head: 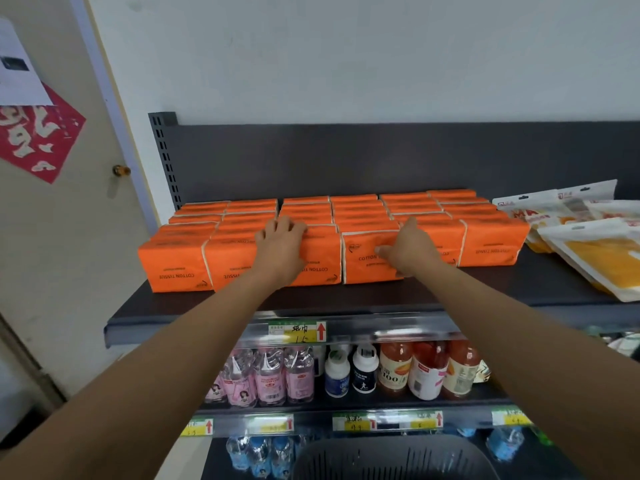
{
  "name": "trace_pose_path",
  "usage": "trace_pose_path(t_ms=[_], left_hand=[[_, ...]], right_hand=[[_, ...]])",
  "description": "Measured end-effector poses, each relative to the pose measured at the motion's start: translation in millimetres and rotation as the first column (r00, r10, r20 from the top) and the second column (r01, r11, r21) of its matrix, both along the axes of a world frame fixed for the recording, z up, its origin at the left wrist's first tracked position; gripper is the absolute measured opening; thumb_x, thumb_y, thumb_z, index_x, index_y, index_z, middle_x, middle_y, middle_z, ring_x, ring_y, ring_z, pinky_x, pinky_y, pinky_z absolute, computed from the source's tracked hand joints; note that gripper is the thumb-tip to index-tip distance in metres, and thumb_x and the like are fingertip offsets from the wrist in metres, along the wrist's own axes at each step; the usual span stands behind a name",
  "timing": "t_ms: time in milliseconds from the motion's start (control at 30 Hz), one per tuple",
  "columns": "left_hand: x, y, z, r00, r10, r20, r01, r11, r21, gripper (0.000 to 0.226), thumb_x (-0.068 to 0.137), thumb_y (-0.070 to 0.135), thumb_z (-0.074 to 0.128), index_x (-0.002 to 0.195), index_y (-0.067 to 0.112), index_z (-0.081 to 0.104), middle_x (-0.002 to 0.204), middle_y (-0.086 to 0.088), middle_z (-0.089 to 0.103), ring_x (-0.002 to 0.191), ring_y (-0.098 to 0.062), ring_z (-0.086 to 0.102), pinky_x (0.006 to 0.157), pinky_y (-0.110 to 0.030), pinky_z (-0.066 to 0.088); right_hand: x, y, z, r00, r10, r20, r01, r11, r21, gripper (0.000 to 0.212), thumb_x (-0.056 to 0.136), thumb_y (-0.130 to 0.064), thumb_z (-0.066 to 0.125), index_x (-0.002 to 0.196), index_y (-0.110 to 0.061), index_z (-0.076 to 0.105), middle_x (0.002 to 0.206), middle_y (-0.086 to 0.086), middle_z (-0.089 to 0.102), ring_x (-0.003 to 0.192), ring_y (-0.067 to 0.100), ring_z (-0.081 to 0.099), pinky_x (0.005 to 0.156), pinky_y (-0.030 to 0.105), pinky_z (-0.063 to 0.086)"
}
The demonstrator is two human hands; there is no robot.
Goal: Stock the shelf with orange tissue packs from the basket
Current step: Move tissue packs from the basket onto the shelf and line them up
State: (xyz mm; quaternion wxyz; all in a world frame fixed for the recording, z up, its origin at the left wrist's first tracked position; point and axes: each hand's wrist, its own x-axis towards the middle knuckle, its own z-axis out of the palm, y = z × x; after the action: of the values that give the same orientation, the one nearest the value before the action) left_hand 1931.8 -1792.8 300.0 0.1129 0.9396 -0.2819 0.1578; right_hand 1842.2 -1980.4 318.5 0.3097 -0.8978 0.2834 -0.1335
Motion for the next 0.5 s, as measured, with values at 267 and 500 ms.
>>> trace_pose_path(t_ms=[267, 500], left_hand=[[7, 0, -9, 0.995, -0.001, 0.103, -0.005, 0.998, 0.055, 0.064, 0.081, 0.027, 0.067, 0.136, 0.021, 0.037, 0.139, -0.007, 0.037, 0.128, -0.029, 0.031, 0.104, -0.042, 0.029], [-8, -2, -8, 0.994, -0.001, 0.11, 0.004, 1.0, -0.027, 0.062, 0.08, 0.025, 0.068, 0.135, 0.016, 0.04, 0.138, -0.01, 0.037, 0.127, -0.031, 0.033, 0.105, -0.042, 0.027]], right_hand=[[2, 5, -16, 0.995, -0.088, 0.044, 0.087, 0.996, 0.032, 0.069, 0.088, -0.038, 0.063, 0.133, 0.003, 0.031, 0.123, 0.02, 0.058, 0.112, 0.035, 0.057, 0.082, 0.038, 0.047], [-18, 6, -22, 0.987, -0.091, 0.132, 0.082, 0.994, 0.072, 0.054, 0.091, -0.024, 0.061, 0.129, 0.002, 0.033, 0.113, 0.021, 0.059, 0.108, 0.038, 0.057, 0.079, 0.038, 0.044]])
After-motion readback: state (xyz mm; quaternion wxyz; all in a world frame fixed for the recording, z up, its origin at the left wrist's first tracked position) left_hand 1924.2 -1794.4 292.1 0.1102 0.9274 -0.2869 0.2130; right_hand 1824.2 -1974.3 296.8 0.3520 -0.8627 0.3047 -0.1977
